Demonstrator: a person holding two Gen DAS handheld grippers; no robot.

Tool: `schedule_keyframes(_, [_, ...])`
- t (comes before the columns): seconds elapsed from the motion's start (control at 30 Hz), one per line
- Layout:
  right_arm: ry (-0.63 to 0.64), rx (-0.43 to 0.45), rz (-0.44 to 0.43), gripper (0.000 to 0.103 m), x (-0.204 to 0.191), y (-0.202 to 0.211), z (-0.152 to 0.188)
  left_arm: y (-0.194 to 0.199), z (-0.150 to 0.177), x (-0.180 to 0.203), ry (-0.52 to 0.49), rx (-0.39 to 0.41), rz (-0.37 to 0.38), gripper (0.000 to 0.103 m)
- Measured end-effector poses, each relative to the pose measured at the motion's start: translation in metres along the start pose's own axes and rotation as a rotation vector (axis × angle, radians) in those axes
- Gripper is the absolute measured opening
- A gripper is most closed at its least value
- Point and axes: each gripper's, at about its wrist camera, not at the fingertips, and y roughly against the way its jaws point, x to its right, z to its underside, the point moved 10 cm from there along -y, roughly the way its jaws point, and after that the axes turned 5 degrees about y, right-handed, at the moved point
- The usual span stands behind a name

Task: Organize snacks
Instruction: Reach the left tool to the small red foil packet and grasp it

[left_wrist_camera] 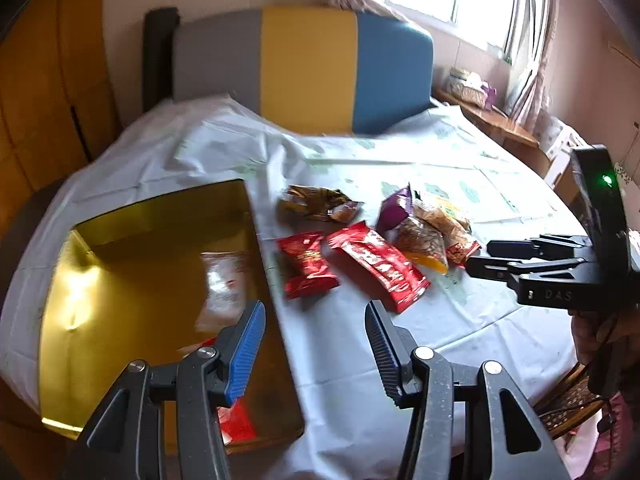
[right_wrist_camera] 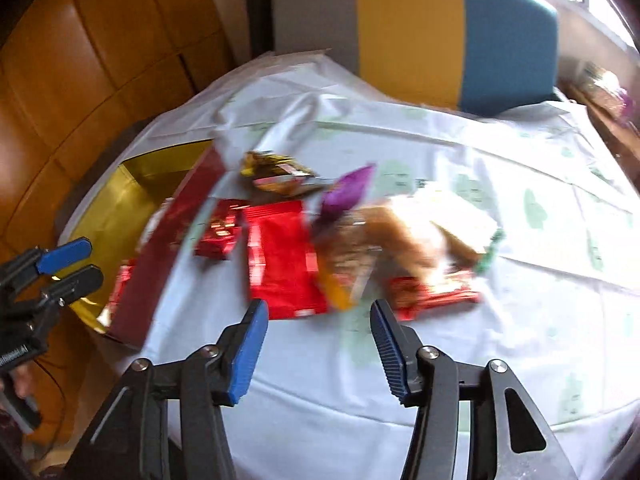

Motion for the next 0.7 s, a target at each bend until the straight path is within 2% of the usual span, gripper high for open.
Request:
schedule_keyframes(0.03, [0.000, 0.002, 0.009, 0.056, 0.008, 0.001, -0.001, -0.009, -0.005, 0.004, 0.013, -0.029, 0.002, 0.047])
schedule_keyframes(0.1, [-0.003, 0.006, 0.024, 0.059, 0.023, 0.001, -0.002, -0.025, -0.011, 0.008, 0.028, -0.077, 0.003, 0.045])
schedule_keyframes(0.33, [-0.098, 0.002, 0.022, 0.059, 0.063, -0.010, 0.000, -0.075, -0.021, 0.013, 0.019, -0.177, -0.084, 0.041])
schedule_keyframes(0.47, [-0.118, 0.033, -0.022, 0.060, 0.060, -0.004, -0.010, -0.094, -0.023, 0.014, -0.032, -0.221, -0.147, 0.039])
schedule_keyframes(0.53, [-0.121, 0.046, -0.041, 0.064, 0.057, -0.001, -0.013, -0.106, -0.022, 0.007, -0.042, -0.243, -0.191, 0.038])
schedule_keyframes(0.7, [-0.123, 0.070, -0.076, 0.067, 0.049, 0.005, -0.018, -0.126, -0.018, -0.001, -0.057, -0.282, -0.237, 0.039])
